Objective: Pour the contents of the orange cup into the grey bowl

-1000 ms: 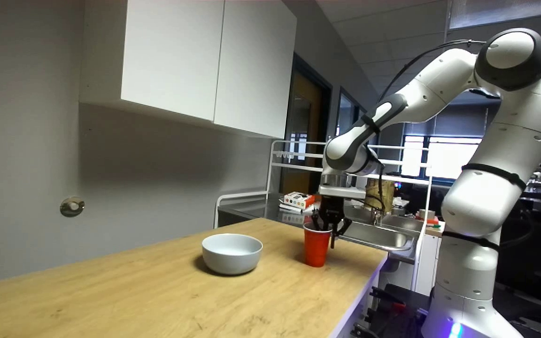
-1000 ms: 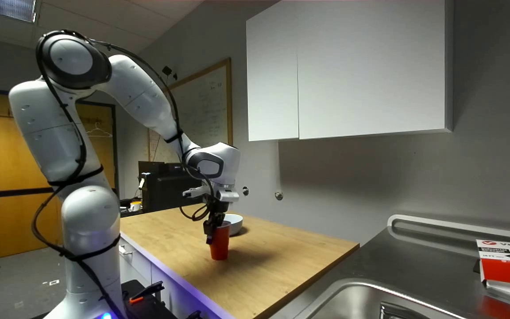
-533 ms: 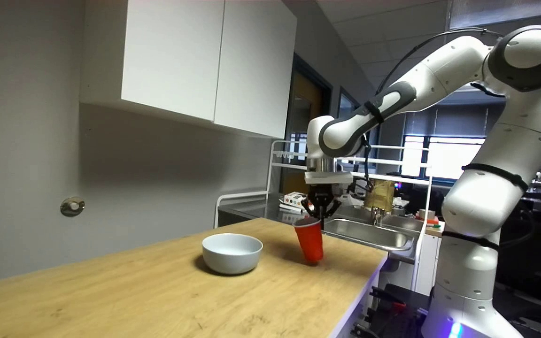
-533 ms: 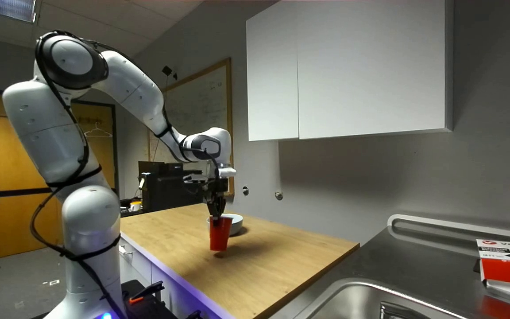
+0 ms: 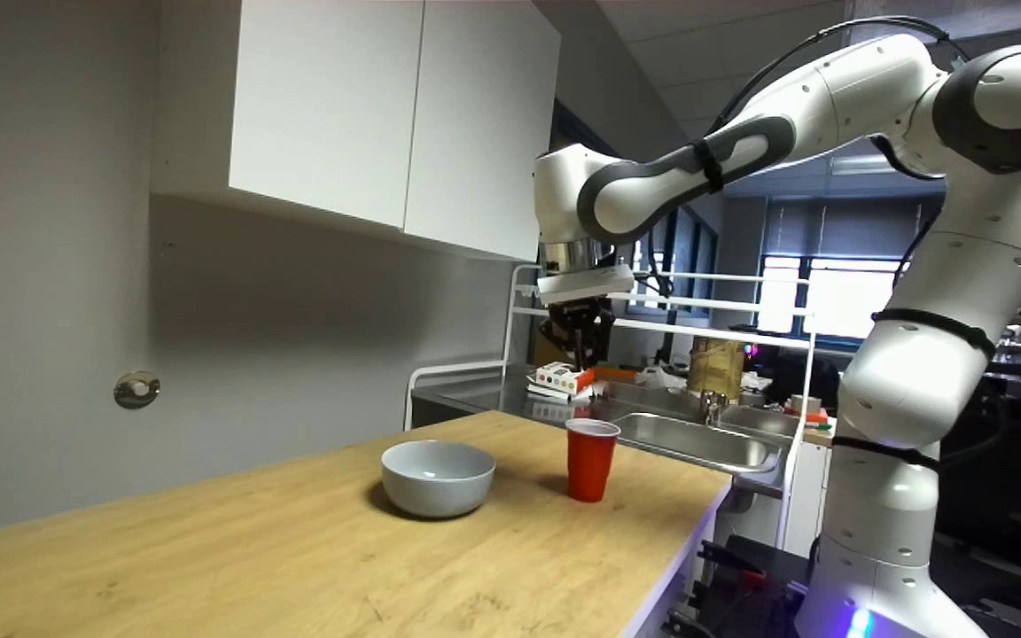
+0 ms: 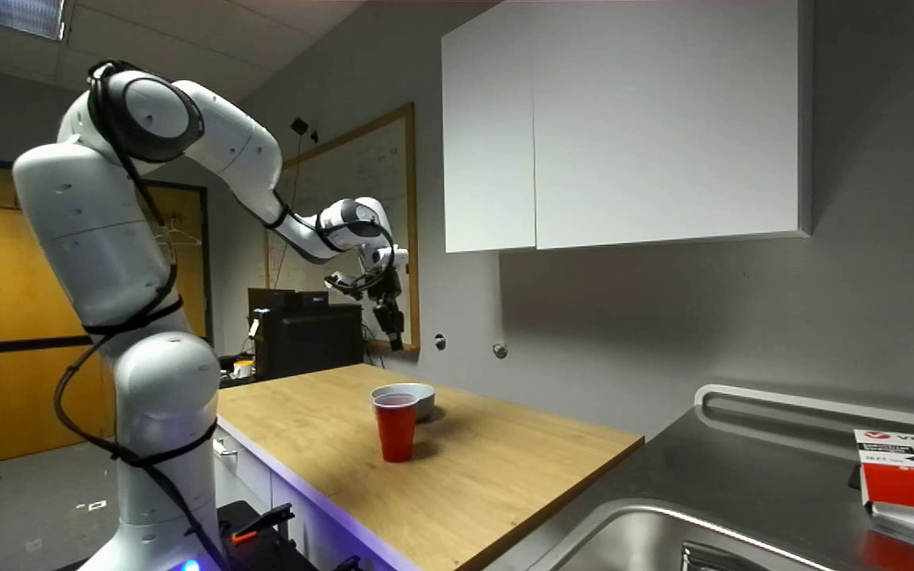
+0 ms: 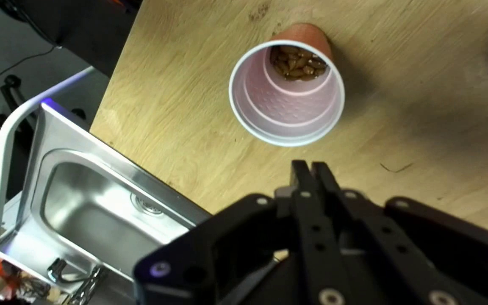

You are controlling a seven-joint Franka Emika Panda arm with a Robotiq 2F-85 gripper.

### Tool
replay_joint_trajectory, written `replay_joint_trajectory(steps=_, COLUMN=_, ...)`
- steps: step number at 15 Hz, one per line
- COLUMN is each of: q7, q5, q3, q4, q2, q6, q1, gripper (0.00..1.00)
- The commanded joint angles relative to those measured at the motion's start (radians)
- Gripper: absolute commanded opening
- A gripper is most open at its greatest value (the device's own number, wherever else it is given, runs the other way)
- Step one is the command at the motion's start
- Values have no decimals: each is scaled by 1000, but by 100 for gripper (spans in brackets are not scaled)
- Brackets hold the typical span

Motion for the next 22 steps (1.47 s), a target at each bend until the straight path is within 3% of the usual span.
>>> replay_joint_trajectory(steps=1, q7=-4, q5=-60, q3=-8, q4=136, q2=83, q6=-108, q1=46, gripper=33)
replay_joint_trajectory(steps=4, q7=-74, q5=-4, q3=-80, q4=122, q2=84, q6=-85, q1=55, gripper=53)
replay_joint_trajectory(steps=10, q7=-248, q5=193, q3=-237, q4=-16, q2=69, q6=33, q1=27, gripper=99)
replay_joint_trajectory(steps=14, q7=-335, q5=301, q3=-288, q4=-105, q2=85, q6=114, q1=8, gripper=100)
replay_joint_trajectory(steps=22, q7=-434, q5=437, q3=-324, q4=-221, q2=145, q6=248, q1=-17, gripper=100)
